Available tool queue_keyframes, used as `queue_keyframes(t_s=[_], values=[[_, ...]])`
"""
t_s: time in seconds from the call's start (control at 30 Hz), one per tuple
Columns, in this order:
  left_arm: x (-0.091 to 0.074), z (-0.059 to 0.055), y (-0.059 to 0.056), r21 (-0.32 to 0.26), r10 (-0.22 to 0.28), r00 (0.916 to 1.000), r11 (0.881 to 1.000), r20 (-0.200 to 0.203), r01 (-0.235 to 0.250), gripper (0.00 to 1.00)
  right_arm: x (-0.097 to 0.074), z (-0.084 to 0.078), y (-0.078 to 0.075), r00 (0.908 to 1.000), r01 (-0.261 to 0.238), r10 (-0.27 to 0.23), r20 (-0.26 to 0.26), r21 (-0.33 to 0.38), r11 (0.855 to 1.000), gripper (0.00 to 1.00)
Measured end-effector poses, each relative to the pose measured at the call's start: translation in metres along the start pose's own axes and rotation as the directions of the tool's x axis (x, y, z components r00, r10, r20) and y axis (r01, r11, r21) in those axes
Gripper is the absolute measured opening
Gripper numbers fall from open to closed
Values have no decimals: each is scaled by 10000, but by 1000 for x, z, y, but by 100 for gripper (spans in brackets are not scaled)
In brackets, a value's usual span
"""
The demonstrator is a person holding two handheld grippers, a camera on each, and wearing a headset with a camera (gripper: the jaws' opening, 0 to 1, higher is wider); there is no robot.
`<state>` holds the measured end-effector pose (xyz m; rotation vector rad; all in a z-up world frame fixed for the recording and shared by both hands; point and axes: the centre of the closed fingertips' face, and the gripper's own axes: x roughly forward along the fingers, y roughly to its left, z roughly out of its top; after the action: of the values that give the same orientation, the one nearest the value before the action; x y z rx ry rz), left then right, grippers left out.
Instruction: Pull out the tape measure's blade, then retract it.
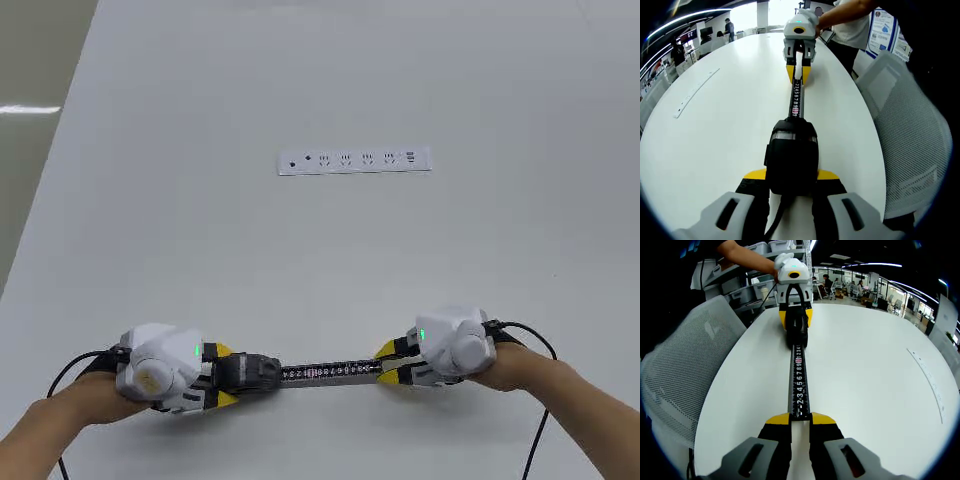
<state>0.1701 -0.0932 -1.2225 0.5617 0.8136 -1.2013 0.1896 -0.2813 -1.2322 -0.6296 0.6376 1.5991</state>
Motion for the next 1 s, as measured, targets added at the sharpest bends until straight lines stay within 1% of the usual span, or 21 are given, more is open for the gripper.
queue_keyframes(t_s=[0.13, 0.53, 0.73, 1.0], values=[[0, 0, 0, 15, -5, 10000, 10000, -17, 5, 28, -2, -5, -1, 10000, 27, -26, -30, 62, 10000, 10], [0, 0, 0, 72, -57, 9999, 10000, -93, 58, 28, -9, -11, 1, 10000, 55, -54, -61, 131, 9999, 10], [0, 0, 0, 94, -69, 9999, 9999, -137, 70, 28, -14, -18, 0, 9999, 90, -88, -93, 191, 9998, 10], [0, -1, 0, 105, -108, 9998, 9999, -179, 109, 28, -20, -22, 2, 9999, 120, -118, -84, 263, 9996, 10]])
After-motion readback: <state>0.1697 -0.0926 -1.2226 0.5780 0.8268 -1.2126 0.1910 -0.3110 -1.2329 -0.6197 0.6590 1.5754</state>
